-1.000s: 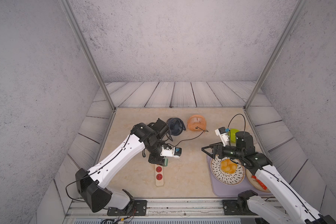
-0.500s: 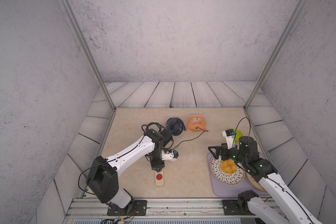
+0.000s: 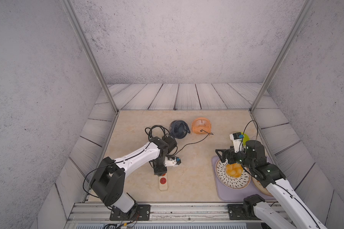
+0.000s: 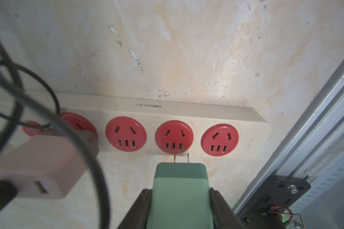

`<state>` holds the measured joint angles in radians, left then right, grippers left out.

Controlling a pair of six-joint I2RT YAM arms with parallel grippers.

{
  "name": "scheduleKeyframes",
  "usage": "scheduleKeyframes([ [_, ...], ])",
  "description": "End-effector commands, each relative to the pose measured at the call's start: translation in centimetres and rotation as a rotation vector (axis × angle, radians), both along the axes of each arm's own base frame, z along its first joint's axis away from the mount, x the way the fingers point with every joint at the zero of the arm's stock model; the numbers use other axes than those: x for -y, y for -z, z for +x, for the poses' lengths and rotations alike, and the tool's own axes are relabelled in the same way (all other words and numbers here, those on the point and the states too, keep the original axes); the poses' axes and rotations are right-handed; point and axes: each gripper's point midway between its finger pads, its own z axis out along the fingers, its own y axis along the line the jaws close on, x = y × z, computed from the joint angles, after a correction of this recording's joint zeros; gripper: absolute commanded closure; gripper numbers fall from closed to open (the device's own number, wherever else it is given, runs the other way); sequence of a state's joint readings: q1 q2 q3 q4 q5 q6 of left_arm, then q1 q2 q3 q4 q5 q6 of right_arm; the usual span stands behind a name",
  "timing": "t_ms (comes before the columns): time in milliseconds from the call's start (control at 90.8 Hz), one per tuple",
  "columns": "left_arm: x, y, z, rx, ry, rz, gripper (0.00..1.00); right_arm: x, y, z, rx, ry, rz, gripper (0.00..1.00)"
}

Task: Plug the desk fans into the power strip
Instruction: Insert the plug into the socket.

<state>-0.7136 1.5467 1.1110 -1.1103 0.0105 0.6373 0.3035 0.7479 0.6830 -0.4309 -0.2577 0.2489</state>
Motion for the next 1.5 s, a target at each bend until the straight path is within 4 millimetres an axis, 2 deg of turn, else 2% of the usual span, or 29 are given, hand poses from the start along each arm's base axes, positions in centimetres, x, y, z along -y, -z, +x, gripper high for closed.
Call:
scheduleKeyframes([
  [0, 0.0, 0.5, 0.1, -0.01, 0.027, -0.001, 1.0, 0.6, -0.3, -0.1, 0.019, 0.017, -0.024, 0.01],
  [176, 0.5, 0.1, -0.7, -0.038, 0.107, -0.072, 1.0, 0.4, -0.3, -0.1, 0.013, 0.006, -0.018, 0.01],
  [385, -0.5, 0.8, 0.3, -0.038, 0.113, 0.019, 1.0, 0.4, -0.3, -0.1, 0.015, 0.008, -0.018, 0.01],
  [815, -0.5, 0.8, 1.6, 0.002, 0.099, 0.047, 1.0, 0.2, -0.2, -0.2, 0.012, -0.001, -0.005, 0.01],
  [1486, 0.1, -0.6, 2.7, 0.075, 0.132, 0.015, 1.0, 0.0, 0.1, -0.3, 0.004, -0.009, 0.001, 0.01],
])
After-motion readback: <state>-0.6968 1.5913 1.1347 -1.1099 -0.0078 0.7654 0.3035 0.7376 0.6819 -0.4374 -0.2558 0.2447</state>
